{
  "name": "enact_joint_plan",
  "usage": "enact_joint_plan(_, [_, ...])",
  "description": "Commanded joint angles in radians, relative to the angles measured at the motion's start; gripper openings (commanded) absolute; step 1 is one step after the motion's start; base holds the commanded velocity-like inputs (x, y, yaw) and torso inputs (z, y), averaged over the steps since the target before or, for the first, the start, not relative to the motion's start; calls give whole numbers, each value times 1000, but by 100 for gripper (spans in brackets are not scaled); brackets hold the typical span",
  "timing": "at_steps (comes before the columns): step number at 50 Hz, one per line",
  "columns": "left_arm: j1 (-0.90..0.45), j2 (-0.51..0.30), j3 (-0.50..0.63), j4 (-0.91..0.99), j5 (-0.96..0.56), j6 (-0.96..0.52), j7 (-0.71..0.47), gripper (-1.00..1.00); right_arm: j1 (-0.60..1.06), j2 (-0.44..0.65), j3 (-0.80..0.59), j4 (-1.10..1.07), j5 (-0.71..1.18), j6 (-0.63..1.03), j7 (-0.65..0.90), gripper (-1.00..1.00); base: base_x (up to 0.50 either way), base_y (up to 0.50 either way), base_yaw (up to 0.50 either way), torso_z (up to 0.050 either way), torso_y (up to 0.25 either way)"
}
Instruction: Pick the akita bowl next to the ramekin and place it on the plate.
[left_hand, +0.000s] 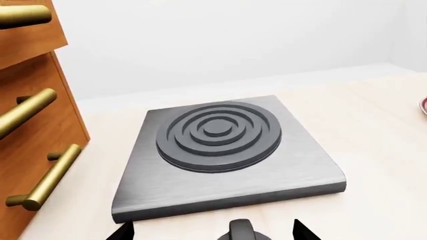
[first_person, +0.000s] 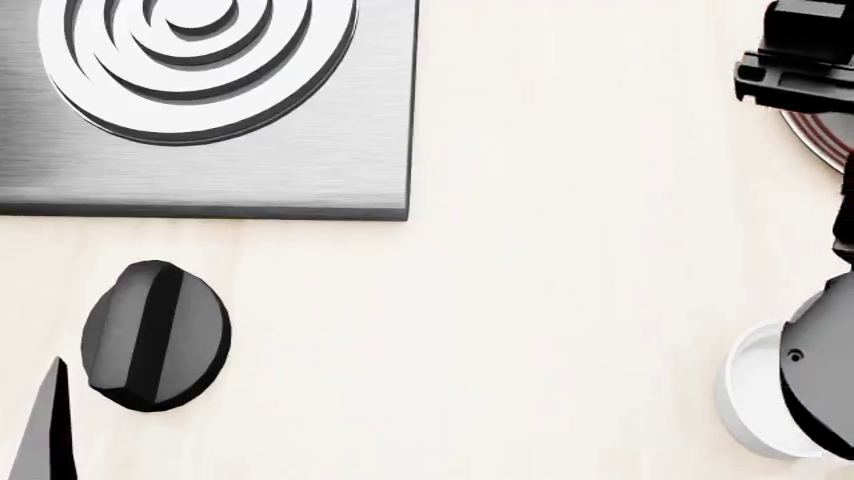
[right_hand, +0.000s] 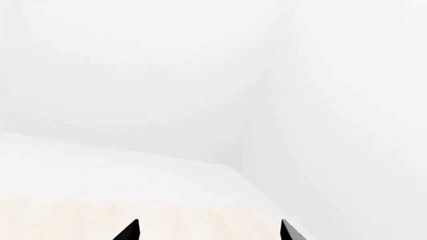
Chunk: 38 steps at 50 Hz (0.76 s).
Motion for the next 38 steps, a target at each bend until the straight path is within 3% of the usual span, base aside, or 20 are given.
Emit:
enact_joint_plan(1, [-4, 6, -1, 4, -2, -9, -5, 100, -12, 25, -33, -136, -94, 37, 66, 100, 0, 0, 0, 0, 0])
enact_joint_plan(38, [-6, -5, 4, 8, 0, 5, -3, 100, -49, -21, -88, -461, -211, 140, 197, 100, 0, 0, 0, 0, 0])
